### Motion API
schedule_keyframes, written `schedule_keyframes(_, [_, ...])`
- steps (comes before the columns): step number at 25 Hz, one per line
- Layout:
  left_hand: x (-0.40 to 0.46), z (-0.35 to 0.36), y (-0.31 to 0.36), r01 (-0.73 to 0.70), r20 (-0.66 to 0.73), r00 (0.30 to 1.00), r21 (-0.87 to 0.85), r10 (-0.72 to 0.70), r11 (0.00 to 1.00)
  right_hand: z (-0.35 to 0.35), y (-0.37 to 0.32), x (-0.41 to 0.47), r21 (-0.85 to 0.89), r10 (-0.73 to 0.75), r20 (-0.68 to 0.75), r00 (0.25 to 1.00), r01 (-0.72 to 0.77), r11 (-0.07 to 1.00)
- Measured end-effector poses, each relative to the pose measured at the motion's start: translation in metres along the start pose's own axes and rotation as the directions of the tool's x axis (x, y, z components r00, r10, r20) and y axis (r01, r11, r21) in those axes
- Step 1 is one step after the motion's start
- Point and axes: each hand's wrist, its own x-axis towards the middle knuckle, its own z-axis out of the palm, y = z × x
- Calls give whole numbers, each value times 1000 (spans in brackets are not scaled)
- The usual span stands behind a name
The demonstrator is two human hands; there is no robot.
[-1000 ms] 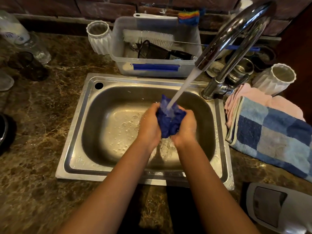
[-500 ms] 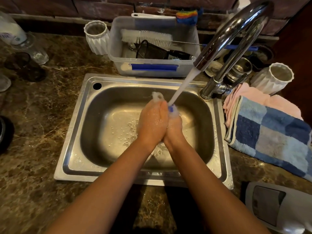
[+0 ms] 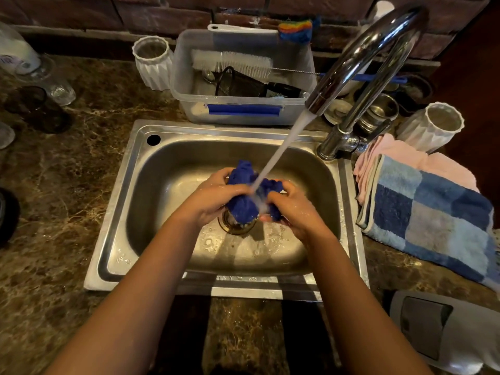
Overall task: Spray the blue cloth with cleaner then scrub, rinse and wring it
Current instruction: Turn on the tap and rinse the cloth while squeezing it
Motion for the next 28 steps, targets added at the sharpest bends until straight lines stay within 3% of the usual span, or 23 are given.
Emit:
schedule_keyframes(3, [0, -12, -5, -20, -44, 999, 140, 27, 990, -7, -7, 6, 26, -40, -191, 981, 46, 999])
schedule_keyframes(8, [2, -33, -25, 2, -230, 973, 47, 9, 999, -26, -12, 4, 256, 16, -280, 960, 58, 965])
schedule_keyframes(12, [0, -34, -33, -39, -358, 934, -96, 2, 995, -21, -18, -3, 101, -49, -253, 966, 77, 992])
schedule_keyframes(14, [-4, -20, -32, -49, -285, 958, -235, -20, 971, -9, -19, -9, 50, -155, -219, 963, 170, 984])
schedule_keyframes(16, [-7, -2, -34, -35, -161, 987, -341, -22, 939, 6, -19, -15, -13, -295, -82, 952, 295, 955])
schedule_keyframes(20, [-13, 16, -32, 13, 56, 998, -536, 19, 844, 24, -11, -20, -179, -294, 133, 947, 314, 932])
schedule_keyframes(21, [-13, 18, -33, -11, 48, 998, -497, 40, 867, 23, -8, -20, -221, -310, 125, 943, 331, 917])
schedule_keyframes(23, [-11, 21, -35, -60, -26, 998, -421, 54, 905, 15, -3, -18, -197, -371, -63, 927, 353, 915])
schedule_keyframes(25, [-11, 22, -35, -30, -64, 998, -435, 2, 900, 2, 0, -11, -153, -324, -228, 918, 295, 943])
schedule_keyframes(26, [-12, 21, -35, 14, -48, 998, -465, -41, 885, -3, -1, -9, -110, -235, -198, 952, 216, 970])
schedule_keyframes(28, [-13, 18, -32, 100, 25, 995, -503, -101, 858, -5, 1, -4, 163, -32, -44, 999, 38, 986])
